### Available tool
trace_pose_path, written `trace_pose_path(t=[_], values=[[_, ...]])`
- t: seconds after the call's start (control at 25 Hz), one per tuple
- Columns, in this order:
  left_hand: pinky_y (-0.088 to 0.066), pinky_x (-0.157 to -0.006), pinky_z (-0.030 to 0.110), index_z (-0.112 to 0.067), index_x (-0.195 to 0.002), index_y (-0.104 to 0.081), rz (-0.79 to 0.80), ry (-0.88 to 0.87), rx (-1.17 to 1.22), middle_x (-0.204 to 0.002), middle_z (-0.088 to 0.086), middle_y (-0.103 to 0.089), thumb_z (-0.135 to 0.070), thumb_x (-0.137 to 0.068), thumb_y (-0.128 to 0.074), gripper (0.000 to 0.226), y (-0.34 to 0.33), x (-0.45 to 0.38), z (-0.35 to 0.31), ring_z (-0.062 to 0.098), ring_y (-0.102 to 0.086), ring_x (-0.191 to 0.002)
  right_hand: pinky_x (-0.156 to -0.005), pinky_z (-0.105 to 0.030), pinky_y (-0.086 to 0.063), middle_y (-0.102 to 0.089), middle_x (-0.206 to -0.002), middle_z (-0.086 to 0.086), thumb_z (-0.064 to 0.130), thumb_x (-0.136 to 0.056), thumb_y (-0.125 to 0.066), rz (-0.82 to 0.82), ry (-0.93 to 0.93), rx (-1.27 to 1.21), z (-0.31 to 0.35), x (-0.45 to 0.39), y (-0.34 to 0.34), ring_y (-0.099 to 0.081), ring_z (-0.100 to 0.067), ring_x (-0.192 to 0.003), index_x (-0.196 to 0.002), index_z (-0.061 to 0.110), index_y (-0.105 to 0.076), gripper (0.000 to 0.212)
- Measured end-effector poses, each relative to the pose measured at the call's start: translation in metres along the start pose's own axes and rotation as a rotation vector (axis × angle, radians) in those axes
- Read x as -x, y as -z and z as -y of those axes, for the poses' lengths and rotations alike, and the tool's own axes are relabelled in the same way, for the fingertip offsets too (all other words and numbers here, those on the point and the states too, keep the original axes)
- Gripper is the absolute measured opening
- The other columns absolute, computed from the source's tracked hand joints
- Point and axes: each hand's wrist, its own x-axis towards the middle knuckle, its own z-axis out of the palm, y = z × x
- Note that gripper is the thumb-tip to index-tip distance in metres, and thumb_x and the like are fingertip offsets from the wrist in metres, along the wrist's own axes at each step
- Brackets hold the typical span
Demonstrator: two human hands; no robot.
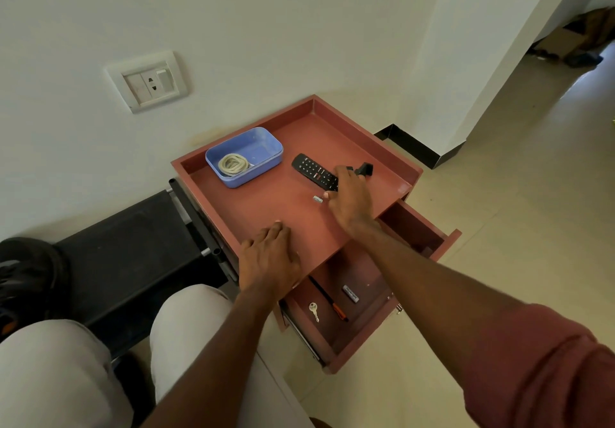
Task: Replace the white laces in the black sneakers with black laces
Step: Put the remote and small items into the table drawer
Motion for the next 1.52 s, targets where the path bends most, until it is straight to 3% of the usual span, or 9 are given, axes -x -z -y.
trace_pose_path(t=[0.16, 0.36, 0.56, 0.68, 0.76, 0.92, 1.12, 1.36, 1.52], values=[[-0.037, -0.112, 0.042, -0.024, -0.15, -0.047, 0.001, -0.028, -0.018, -0.161, -0.001, -0.042, -0.046, -0.099, -0.046, 0.057, 0.002, 0.005, -0.003, 0.018, -0.041, -0.146, -0.102, -0.042, -0.056, -0.063, -0.134, -0.003, 0.013, -0.089, -0.08, 0.034, -0.035, -0.217, -0.019, 0.041, 0.024, -0.064, -0.02, -0.119, -0.148, 0.024, -0.042, 0.072], [-0.031, -0.119, 0.048, -0.02, -0.152, -0.046, -0.011, -0.084, 0.004, -0.16, 0.001, -0.044, -0.041, -0.101, -0.045, 0.055, 0.0, 0.011, -0.008, 0.021, -0.037, -0.149, -0.091, -0.025, -0.049, -0.067, -0.125, 0.008, 0.018, -0.088, -0.08, 0.149, -0.005, -0.178, -0.064, 0.104, 0.063, -0.063, -0.009, -0.106, -0.144, 0.024, -0.055, 0.062], [-0.021, -0.125, 0.049, -0.022, -0.163, -0.022, 0.075, -0.164, 0.051, -0.171, 0.001, -0.019, -0.054, -0.102, -0.043, 0.072, -0.006, 0.004, -0.026, 0.023, -0.019, -0.157, -0.086, -0.03, -0.049, -0.073, -0.113, 0.003, 0.01, -0.08, -0.079, 0.346, 0.027, 0.035, -0.098, 0.12, 0.053, -0.066, -0.016, -0.105, -0.124, 0.021, -0.068, 0.047], [-0.019, -0.125, 0.052, -0.023, -0.165, -0.005, 0.142, -0.225, -0.035, -0.173, 0.001, 0.0, -0.063, -0.1, -0.042, 0.084, -0.015, 0.0, -0.026, 0.026, -0.006, -0.159, -0.086, -0.029, -0.05, -0.071, -0.107, 0.002, 0.023, -0.084, -0.082, 0.508, 0.015, 0.212, -0.108, 0.114, 0.034, -0.066, -0.017, -0.102, -0.119, 0.022, -0.067, 0.038], [-0.022, -0.125, 0.052, -0.023, -0.165, -0.005, 0.121, -0.232, -0.048, -0.174, 0.002, -0.001, -0.058, -0.1, -0.045, 0.084, -0.02, 0.0, -0.023, 0.027, -0.008, -0.159, -0.087, -0.031, -0.056, -0.07, -0.105, 0.002, 0.029, -0.087, -0.081, 0.539, -0.034, 0.283, -0.113, 0.107, 0.02, -0.067, -0.017, -0.101, -0.121, 0.022, -0.067, 0.037], [-0.024, -0.123, 0.051, -0.023, -0.165, -0.009, 0.096, -0.231, -0.054, -0.173, 0.002, -0.004, -0.056, -0.099, -0.046, 0.083, -0.02, -0.003, -0.024, 0.027, -0.011, -0.159, -0.09, -0.039, -0.059, -0.069, -0.109, -0.007, 0.02, -0.09, -0.076, 0.538, -0.14, 0.379, -0.107, 0.088, -0.001, -0.068, -0.026, -0.103, -0.118, 0.012, -0.067, 0.03], [-0.024, -0.124, 0.051, -0.023, -0.165, -0.008, 0.097, -0.227, -0.054, -0.173, 0.002, -0.003, -0.055, -0.099, -0.047, 0.083, -0.019, -0.001, -0.025, 0.026, -0.01, -0.159, -0.074, -0.033, -0.06, -0.065, -0.094, -0.006, 0.023, -0.089, -0.08, 0.547, -0.367, 0.196, -0.101, 0.078, -0.033, -0.067, -0.022, -0.085, -0.115, 0.007, -0.068, 0.033], [-0.024, -0.124, 0.052, -0.022, -0.165, -0.011, 0.103, -0.217, -0.031, -0.173, 0.001, -0.006, -0.052, -0.098, -0.049, 0.082, -0.017, -0.001, -0.026, 0.026, -0.011, -0.159, -0.082, -0.038, -0.062, -0.069, -0.108, -0.01, 0.021, -0.091, -0.078, 0.496, -0.438, 0.148, -0.101, 0.092, -0.042, -0.068, -0.025, -0.094, -0.119, 0.01, -0.067, 0.032], [-0.022, -0.125, 0.052, -0.021, -0.161, -0.029, 0.063, -0.178, 0.05, -0.17, 0.001, -0.023, -0.048, -0.097, -0.048, 0.072, -0.013, 0.001, -0.026, 0.024, -0.02, -0.157, -0.069, -0.034, -0.055, -0.066, -0.099, -0.005, 0.01, -0.093, -0.07, 0.17, -0.577, 0.053, -0.086, 0.09, -0.002, -0.063, -0.021, -0.084, -0.109, 0.007, -0.068, 0.016]])
